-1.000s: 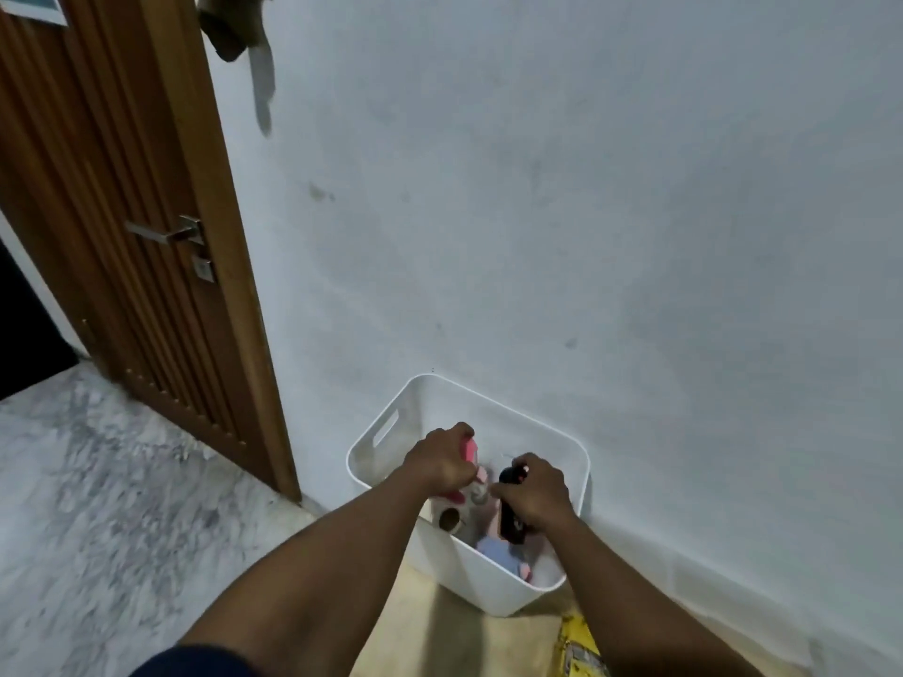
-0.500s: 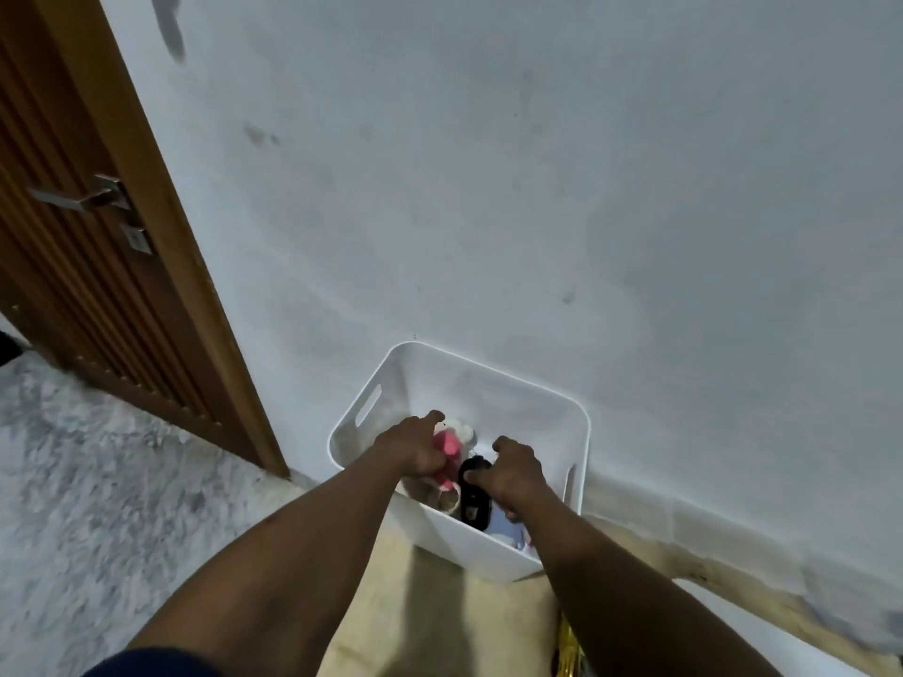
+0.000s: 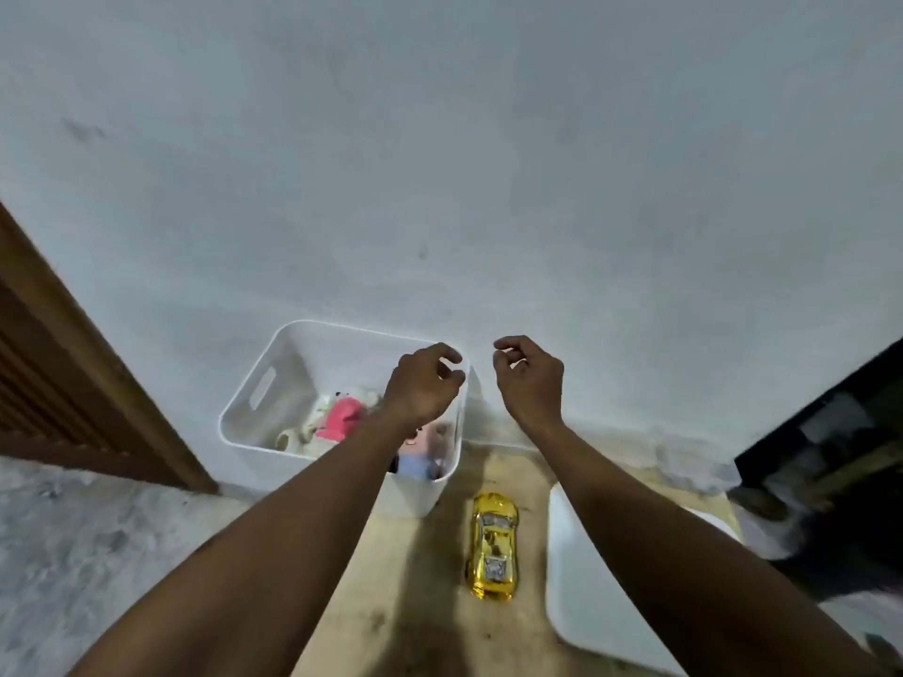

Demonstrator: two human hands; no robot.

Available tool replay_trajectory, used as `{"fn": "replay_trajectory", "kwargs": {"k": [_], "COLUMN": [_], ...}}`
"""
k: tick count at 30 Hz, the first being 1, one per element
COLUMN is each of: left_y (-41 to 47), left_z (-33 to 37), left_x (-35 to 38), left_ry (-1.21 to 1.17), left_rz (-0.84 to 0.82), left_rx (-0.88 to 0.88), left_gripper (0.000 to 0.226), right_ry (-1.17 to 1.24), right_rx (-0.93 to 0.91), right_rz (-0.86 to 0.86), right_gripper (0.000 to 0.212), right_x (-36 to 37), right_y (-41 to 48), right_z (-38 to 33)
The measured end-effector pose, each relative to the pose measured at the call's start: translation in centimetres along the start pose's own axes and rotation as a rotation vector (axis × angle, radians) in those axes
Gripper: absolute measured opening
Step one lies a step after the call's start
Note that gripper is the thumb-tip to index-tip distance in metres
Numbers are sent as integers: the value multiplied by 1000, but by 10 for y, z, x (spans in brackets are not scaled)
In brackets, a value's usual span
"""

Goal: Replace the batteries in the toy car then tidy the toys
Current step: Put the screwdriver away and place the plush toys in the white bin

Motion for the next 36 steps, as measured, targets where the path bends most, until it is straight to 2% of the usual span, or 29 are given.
{"fn": "replay_trajectory", "kwargs": {"k": [4,7,9,11,15,19,22,26,30,34,36], "left_y": [-20,-37,-60,-73,-86,-100,-107,-112,-112,-110,-109], "left_z": [41,21,24,2,-23,-31,-34,-47,-49,-57,-51], "left_x": [78,117,202,205,247,283,297,309,312,312,306], "left_ry": [-134,-160,-92,-98,15,124,113,82,33,-58,-101], "left_rz": [-89,-174,-313,-319,-400,-495,-504,-429,-350,-329,-307], "left_rx": [14,-93,-128,-224,-365,-412,-480,-557,-627,-694,-691], "left_gripper": [11,6,5,8,31,63,62,85,61,55,42], "right_ry": [-85,-223,-310,-420,-553,-694,-724,-739,-686,-600,-556], "right_rx": [137,205,348,407,670,838,928,959,959,936,938], "right_rz": [125,92,143,97,-7,-13,-43,-46,14,71,95], "right_gripper": [12,12,12,17,29,54,64,63,58,58,61], "right_x": [-86,-119,-187,-196,-229,-257,-265,-268,-271,-279,-284], "right_y": [-3,-20,-50,-65,-85,-100,-105,-109,-108,-108,-109], "right_z": [70,118,196,220,275,320,340,354,356,361,360]}}
Point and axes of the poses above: each hand's wrist, its own y-axis towards the middle knuckle, its own x-axis out of the palm, z = x × y, the point moved 6 cm from there along y, towards the middle knuckle, and after that the axes turned 6 degrees about x, right-handed, at the moved point
